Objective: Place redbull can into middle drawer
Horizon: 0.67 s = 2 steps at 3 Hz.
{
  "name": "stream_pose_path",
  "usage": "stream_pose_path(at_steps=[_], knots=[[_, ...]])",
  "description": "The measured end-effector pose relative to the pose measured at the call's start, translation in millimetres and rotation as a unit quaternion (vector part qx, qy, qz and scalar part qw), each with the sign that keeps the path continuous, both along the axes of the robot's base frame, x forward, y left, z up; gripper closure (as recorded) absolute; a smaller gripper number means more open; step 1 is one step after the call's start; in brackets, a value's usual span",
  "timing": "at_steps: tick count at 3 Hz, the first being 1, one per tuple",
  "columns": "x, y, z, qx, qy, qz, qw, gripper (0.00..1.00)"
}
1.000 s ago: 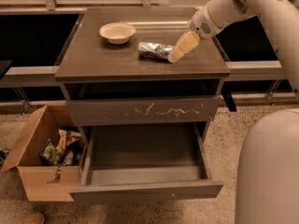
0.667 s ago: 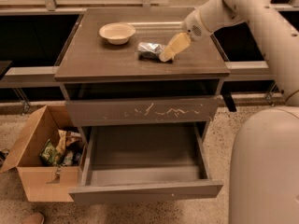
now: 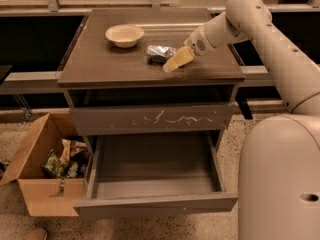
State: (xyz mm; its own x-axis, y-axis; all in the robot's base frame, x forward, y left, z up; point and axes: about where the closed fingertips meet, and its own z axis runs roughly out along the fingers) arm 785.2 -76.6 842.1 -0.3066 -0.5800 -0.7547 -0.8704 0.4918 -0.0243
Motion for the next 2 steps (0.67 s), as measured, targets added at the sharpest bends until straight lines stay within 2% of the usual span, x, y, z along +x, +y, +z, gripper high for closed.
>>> stream_pose_path(at_steps=[1, 2], knots=[[4.0, -0.7, -14.6, 0.013, 0.010, -0.010, 0.9998, 0.24], [3.9, -2.9, -13.9, 0.029, 0.004, -0.014, 0.9995, 0.46]])
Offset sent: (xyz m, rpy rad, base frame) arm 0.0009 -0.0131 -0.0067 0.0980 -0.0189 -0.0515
